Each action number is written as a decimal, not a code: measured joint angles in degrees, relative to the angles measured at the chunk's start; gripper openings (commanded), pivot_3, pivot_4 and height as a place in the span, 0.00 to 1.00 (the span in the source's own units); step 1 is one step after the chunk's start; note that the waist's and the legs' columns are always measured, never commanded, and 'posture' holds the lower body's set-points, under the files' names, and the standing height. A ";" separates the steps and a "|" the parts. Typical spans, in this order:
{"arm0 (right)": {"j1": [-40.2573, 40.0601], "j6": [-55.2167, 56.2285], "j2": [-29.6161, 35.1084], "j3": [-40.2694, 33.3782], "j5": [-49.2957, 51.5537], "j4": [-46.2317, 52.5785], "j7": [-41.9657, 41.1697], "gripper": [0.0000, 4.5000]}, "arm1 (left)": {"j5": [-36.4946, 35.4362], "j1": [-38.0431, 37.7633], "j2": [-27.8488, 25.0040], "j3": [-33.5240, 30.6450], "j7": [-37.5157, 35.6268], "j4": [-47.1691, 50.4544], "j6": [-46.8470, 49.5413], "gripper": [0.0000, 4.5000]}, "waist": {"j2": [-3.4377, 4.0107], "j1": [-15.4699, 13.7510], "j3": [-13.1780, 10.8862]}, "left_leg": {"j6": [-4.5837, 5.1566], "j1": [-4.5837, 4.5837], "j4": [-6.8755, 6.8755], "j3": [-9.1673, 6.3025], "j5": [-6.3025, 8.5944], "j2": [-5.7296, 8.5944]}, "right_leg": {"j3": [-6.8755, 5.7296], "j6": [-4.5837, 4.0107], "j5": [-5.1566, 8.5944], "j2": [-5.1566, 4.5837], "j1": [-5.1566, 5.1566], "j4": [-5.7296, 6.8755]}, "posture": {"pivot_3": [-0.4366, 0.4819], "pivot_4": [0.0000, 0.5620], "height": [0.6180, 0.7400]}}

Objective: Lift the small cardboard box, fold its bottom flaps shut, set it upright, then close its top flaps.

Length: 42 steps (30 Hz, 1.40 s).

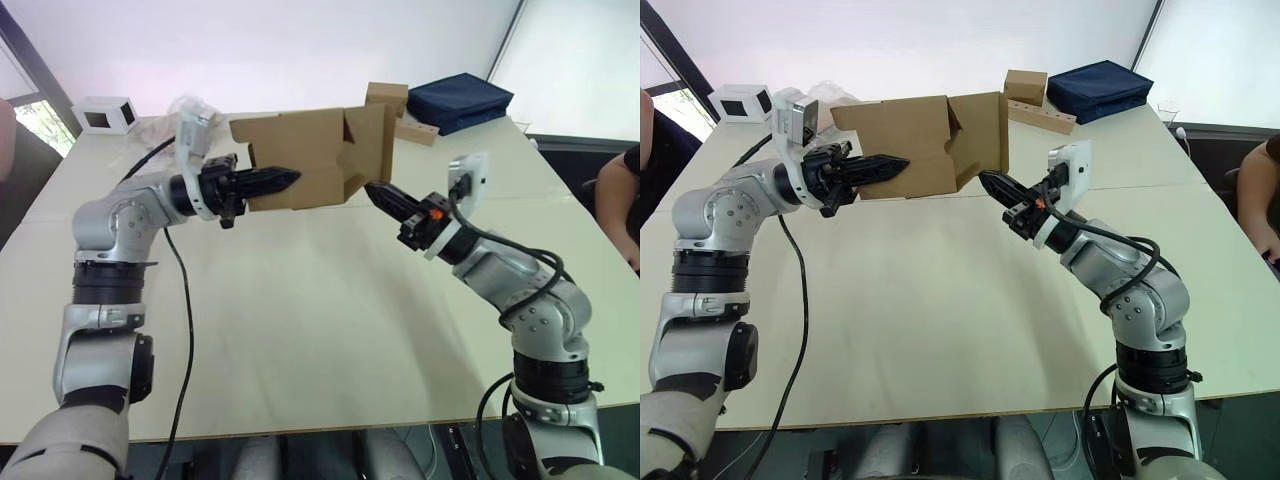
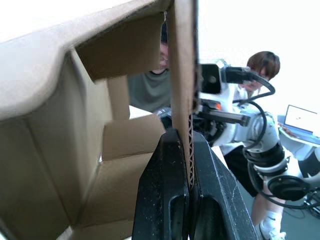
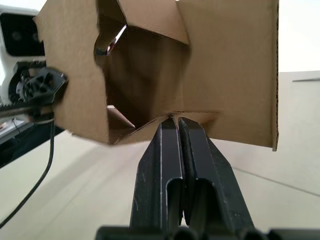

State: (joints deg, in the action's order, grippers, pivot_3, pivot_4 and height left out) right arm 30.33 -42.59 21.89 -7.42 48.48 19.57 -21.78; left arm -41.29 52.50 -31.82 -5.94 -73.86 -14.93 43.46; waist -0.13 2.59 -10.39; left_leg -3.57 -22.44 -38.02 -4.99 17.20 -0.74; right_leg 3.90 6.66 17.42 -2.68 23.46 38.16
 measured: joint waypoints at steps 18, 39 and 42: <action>3.27 0.86 -2.95 2.49 -0.90 -2.10 -3.98 0.01 | -0.38 -0.49 1.37 0.15 0.69 0.45 -0.03 0.00 | 0.00 0.04 0.00 | -0.02 0.00 0.00 0.00 -0.01 0.00 | 0.00 0.00 0.00 0.00 0.00 0.01 | 0.48 0.27 1.00; 2.27 -8.58 6.86 -6.06 14.33 -0.92 -8.09 0.01 | -0.46 -0.53 -1.15 0.64 -1.94 1.85 -0.02 0.00 | 0.01 -0.13 -0.01 | 0.04 -0.01 0.00 0.00 0.02 0.01 | -0.01 0.00 0.00 -0.04 -0.02 -0.02 | 0.48 0.27 1.00; 2.39 -10.96 11.05 -13.22 21.96 -4.36 -8.86 0.01 | -0.55 0.54 -3.51 0.59 -3.71 1.74 0.30 0.00 | -0.01 -0.17 -0.01 | 0.17 -0.01 -0.01 0.01 0.09 0.01 | -0.01 0.00 0.00 -0.04 -0.05 -0.04 | 0.48 0.27 1.00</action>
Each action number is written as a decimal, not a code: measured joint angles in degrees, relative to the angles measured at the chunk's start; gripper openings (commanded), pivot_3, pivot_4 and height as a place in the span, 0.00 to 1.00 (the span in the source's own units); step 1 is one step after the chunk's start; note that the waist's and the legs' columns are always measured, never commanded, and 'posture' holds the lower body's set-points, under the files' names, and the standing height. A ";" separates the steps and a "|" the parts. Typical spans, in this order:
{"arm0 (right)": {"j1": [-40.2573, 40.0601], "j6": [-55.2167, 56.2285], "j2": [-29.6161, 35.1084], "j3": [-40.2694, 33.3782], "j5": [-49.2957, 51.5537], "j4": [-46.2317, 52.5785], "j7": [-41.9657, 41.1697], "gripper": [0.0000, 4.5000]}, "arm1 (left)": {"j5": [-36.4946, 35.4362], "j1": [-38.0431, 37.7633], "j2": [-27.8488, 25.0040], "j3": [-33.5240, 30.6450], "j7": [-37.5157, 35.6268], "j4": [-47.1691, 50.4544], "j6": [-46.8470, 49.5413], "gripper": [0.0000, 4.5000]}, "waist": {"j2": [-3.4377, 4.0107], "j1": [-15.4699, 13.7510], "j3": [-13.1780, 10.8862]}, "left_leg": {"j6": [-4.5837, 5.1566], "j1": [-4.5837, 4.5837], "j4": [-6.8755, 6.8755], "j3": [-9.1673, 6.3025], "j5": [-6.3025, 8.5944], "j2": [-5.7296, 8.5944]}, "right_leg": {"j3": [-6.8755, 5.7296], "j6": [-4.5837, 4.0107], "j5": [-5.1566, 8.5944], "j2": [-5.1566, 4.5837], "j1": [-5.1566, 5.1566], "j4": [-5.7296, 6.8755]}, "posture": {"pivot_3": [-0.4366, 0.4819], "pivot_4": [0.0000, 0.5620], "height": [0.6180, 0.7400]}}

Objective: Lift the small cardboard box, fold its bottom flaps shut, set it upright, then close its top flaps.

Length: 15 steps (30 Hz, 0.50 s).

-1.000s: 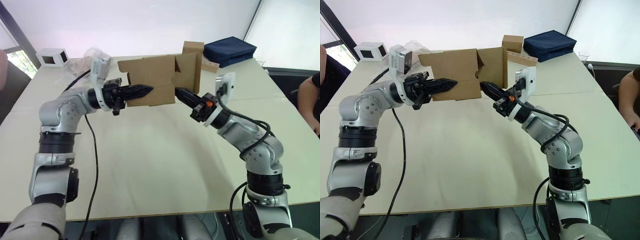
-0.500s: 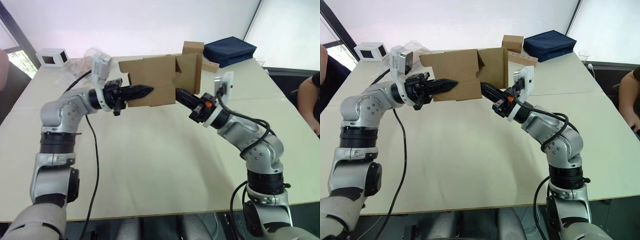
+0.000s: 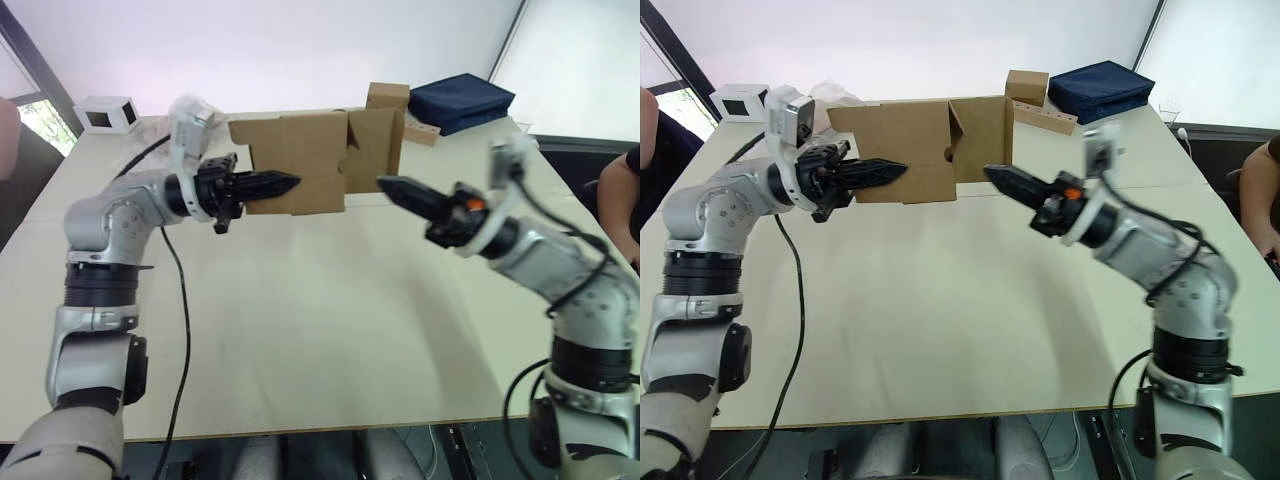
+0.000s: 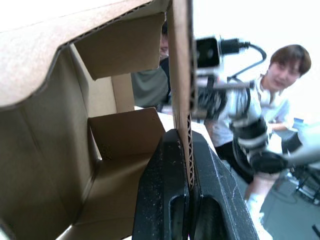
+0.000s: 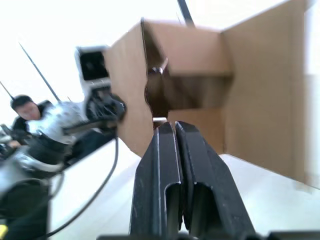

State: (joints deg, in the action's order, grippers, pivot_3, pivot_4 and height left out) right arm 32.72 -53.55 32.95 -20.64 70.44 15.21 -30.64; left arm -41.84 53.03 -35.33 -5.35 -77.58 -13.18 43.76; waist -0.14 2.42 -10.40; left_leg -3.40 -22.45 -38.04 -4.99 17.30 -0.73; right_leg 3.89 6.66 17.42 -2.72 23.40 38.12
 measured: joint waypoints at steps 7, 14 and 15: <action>1.61 6.30 -0.83 -6.84 -2.71 -15.66 2.83 0.01 | -1.45 4.76 -1.75 -1.69 -1.65 -3.41 1.28 0.00 | 0.05 0.49 -0.02 | 0.01 0.02 0.02 0.06 0.00 -0.01 | 0.04 0.00 0.00 0.05 0.06 0.04 | 0.48 0.27 1.00; 6.47 11.39 -7.71 -0.84 -9.81 -19.02 3.66 0.01 | -2.78 4.24 -1.44 -2.23 -1.66 -0.86 3.43 0.00 | 0.14 1.66 -0.08 | -0.24 0.01 0.07 0.05 -0.13 -0.02 | 0.04 0.00 0.00 0.04 0.08 0.03 | 0.48 0.27 1.00; 6.64 11.55 -8.23 -0.21 -10.26 -19.02 3.47 0.01 | -2.79 3.76 -1.38 -2.21 -1.60 -0.43 3.48 0.00 | 0.14 1.66 -0.08 | -0.25 0.01 0.06 0.06 -0.14 -0.02 | 0.04 0.00 0.00 0.04 0.08 0.03 | 0.48 0.27 1.00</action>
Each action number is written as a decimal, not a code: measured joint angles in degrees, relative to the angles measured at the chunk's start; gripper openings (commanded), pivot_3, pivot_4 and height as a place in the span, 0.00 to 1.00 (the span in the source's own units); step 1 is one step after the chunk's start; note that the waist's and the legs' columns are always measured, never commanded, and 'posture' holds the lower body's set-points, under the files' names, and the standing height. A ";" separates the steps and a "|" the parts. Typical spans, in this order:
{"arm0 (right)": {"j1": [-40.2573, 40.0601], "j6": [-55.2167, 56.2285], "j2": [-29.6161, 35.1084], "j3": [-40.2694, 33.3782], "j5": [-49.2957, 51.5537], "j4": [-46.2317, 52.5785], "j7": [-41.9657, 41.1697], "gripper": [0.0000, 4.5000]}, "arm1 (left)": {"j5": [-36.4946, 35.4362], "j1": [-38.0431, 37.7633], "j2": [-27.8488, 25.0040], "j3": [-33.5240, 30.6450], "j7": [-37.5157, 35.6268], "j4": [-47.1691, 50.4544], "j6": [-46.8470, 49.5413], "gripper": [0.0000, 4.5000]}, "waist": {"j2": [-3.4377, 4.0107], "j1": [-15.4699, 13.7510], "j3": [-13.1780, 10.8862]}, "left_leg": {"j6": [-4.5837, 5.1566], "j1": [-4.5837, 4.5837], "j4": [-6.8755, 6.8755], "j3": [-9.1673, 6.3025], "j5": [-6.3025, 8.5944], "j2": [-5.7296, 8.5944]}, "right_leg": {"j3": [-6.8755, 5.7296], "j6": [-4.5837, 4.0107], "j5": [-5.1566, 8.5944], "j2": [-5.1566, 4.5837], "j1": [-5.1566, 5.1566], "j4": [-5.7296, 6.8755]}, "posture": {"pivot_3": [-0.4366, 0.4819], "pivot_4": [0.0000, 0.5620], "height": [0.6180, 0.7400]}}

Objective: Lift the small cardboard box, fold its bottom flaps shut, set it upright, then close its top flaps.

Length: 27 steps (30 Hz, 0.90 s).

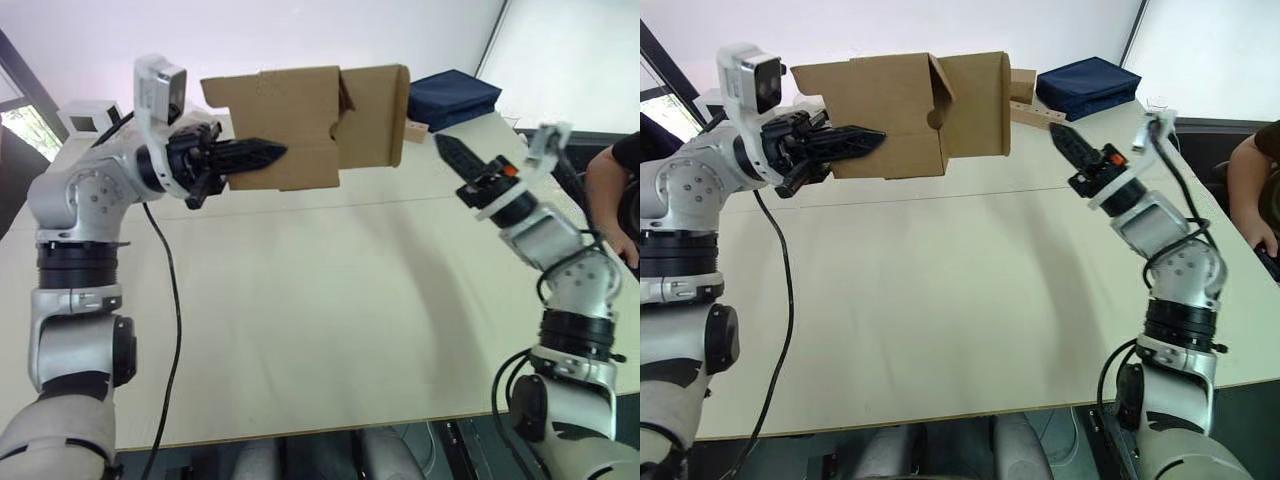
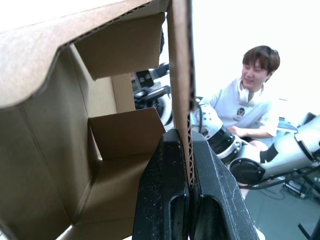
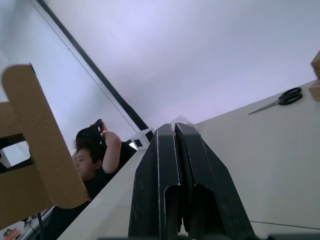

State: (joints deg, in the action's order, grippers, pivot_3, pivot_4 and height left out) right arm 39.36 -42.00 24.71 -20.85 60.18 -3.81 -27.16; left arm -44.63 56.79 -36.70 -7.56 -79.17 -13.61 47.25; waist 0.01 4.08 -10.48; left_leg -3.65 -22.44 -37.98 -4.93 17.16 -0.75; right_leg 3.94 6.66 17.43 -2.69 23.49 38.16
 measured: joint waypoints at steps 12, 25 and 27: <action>0.25 -3.28 -6.53 2.57 7.59 7.77 -2.27 0.01 | 0.15 -0.97 1.95 0.22 0.67 0.84 0.09 0.00 | 0.00 -0.06 0.00 | -0.01 -0.01 -0.03 -0.04 0.00 0.00 | -0.01 0.00 0.00 -0.01 0.00 0.02 | 0.48 0.27 1.00; -2.44 -2.69 -11.17 2.54 13.07 12.32 2.25 0.27 | 0.25 -0.49 2.84 0.35 1.28 -1.18 -0.01 0.00 | 0.01 -0.08 0.00 | 0.00 -0.02 -0.02 -0.05 0.00 0.01 | -0.01 0.00 0.00 -0.01 0.00 0.02 | 0.48 0.27 1.00; -2.54 -2.42 -11.46 2.61 13.11 12.32 2.33 0.46 | 0.25 -0.30 2.88 0.35 1.39 -1.27 -0.01 0.00 | 0.01 -0.06 0.00 | 0.00 -0.02 -0.02 -0.04 0.00 0.01 | -0.01 0.00 0.00 -0.01 0.00 0.02 | 0.48 0.27 1.00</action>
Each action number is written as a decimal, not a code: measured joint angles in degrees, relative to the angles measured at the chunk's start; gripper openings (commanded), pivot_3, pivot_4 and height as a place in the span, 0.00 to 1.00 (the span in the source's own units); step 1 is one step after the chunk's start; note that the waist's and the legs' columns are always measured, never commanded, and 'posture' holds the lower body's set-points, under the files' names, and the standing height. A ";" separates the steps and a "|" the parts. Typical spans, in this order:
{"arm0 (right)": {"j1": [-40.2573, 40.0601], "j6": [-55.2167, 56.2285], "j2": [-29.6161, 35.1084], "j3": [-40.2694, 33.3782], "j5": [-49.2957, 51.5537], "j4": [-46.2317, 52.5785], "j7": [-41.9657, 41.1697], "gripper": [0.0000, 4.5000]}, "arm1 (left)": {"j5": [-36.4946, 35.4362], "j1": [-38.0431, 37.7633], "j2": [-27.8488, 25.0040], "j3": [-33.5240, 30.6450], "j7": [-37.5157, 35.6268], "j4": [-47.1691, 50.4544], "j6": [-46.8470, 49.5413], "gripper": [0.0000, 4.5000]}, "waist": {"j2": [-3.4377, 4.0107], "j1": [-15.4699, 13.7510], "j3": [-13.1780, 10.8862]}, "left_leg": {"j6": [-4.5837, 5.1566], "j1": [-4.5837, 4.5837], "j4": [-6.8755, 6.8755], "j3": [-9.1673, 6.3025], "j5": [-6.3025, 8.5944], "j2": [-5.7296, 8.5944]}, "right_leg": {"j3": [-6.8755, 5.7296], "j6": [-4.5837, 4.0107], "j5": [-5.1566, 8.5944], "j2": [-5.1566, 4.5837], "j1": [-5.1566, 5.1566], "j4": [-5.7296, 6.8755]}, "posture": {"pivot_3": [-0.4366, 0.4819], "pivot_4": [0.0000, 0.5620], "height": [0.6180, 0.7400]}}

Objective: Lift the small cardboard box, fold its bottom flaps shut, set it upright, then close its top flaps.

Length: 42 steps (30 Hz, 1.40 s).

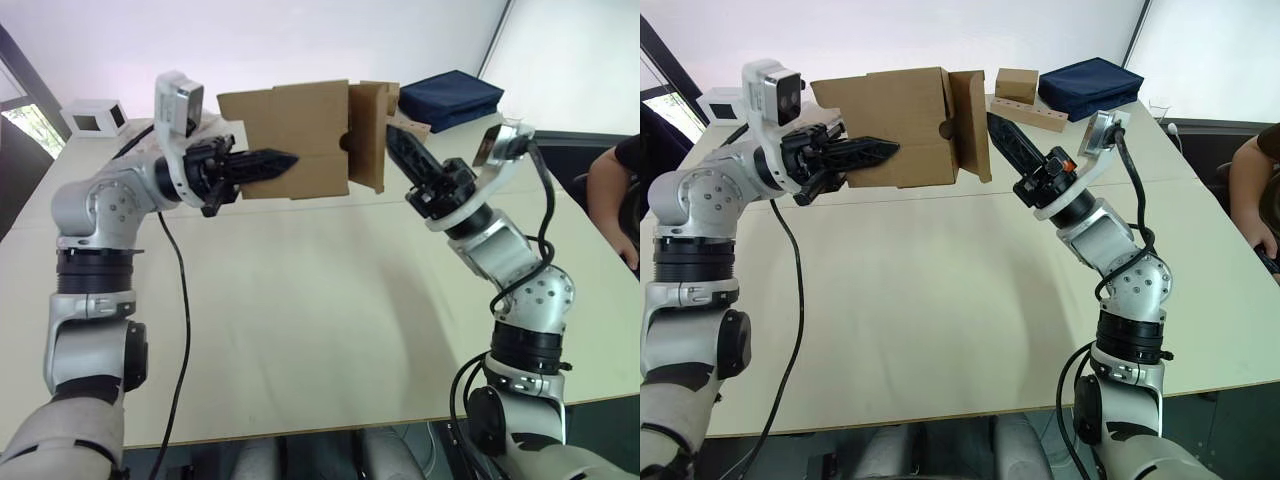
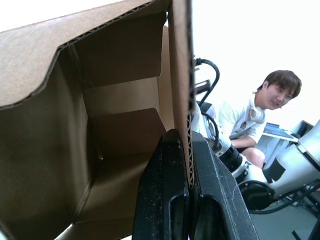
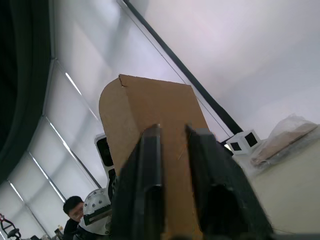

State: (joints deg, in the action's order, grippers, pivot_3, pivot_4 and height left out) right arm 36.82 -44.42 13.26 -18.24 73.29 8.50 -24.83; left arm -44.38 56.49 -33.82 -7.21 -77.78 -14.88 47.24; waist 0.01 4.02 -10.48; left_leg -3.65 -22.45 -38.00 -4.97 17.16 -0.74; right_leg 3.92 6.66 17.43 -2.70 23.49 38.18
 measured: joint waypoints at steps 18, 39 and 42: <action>-0.73 0.97 -4.30 -1.42 9.49 -0.12 3.30 0.64 | 0.01 0.01 0.03 0.00 0.52 -0.07 0.03 0.00 | 0.00 -0.03 0.00 | 0.00 0.00 0.00 -0.01 0.00 0.00 | 0.00 0.00 0.00 -0.01 0.00 0.00 | 0.48 0.27 1.00; -2.25 2.96 -7.69 1.51 12.33 -0.12 6.84 0.64 | -0.01 0.01 0.03 0.00 1.05 -0.10 0.05 0.00 | 0.01 0.06 0.00 | 0.00 0.00 0.01 -0.01 0.00 0.00 | 0.00 0.00 0.00 0.01 0.02 0.01 | 0.48 0.27 1.00; -2.25 3.39 -7.73 2.29 11.53 -0.12 7.29 0.64 | -0.01 0.01 0.03 -0.01 1.38 -0.10 0.06 0.00 | 0.01 0.06 0.00 | -0.01 0.00 0.01 0.00 0.00 0.00 | 0.00 0.00 0.00 0.00 0.02 0.01 | 0.48 0.27 1.00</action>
State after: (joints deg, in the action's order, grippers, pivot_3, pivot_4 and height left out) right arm 34.57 -41.03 5.53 -15.94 84.82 8.39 -17.54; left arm -44.39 56.49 -33.79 -7.21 -76.40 -14.99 47.29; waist 0.02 4.08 -10.48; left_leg -3.66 -22.45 -37.99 -4.98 17.15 -0.75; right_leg 3.92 6.66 17.43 -2.69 23.51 38.19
